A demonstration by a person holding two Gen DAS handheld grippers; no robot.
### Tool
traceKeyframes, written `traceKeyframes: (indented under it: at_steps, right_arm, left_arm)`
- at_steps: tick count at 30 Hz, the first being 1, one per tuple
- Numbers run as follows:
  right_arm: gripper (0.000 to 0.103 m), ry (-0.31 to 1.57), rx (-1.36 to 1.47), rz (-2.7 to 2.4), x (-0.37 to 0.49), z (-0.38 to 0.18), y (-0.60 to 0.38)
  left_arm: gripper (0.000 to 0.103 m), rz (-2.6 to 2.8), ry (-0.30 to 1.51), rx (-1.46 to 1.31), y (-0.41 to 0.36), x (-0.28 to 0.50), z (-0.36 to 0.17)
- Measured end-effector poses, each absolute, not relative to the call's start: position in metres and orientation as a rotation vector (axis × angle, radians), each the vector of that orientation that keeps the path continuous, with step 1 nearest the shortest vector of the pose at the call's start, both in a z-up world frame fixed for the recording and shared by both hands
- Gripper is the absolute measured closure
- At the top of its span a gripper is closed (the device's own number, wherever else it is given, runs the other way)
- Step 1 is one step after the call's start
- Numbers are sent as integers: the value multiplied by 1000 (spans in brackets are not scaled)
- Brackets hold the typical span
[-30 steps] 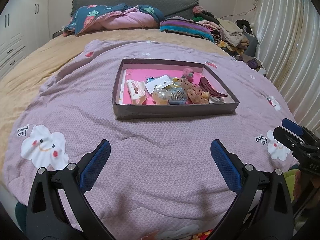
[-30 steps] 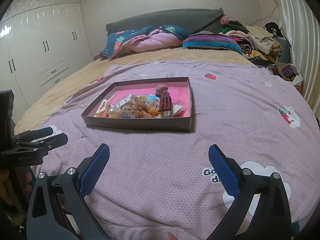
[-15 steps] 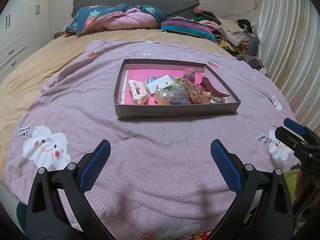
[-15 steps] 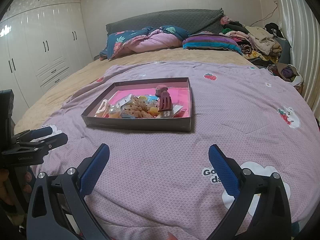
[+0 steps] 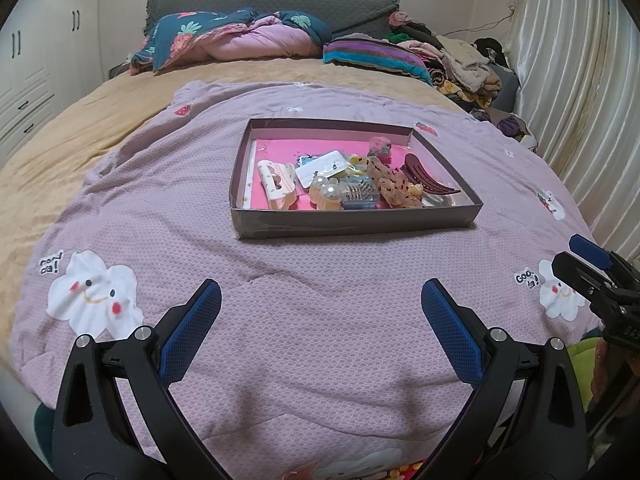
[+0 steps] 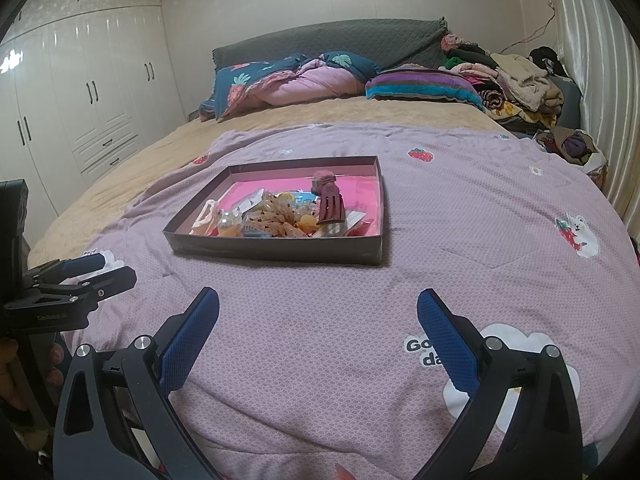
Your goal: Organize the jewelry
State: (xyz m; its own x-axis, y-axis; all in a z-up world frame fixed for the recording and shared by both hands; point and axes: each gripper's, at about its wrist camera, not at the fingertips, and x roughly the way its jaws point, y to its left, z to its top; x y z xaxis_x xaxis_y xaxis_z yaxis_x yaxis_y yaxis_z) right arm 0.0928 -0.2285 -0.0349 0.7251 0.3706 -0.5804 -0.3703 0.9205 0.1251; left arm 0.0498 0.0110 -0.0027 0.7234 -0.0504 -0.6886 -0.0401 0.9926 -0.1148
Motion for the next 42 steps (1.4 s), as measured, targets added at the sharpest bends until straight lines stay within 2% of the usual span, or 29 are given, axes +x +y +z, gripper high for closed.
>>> traceKeyframes:
  at_steps: [42]
  right_arm:
    - [4, 652, -30, 389, 97, -40, -227]
  left_arm:
    - [9, 32, 803, -113, 19, 52, -11]
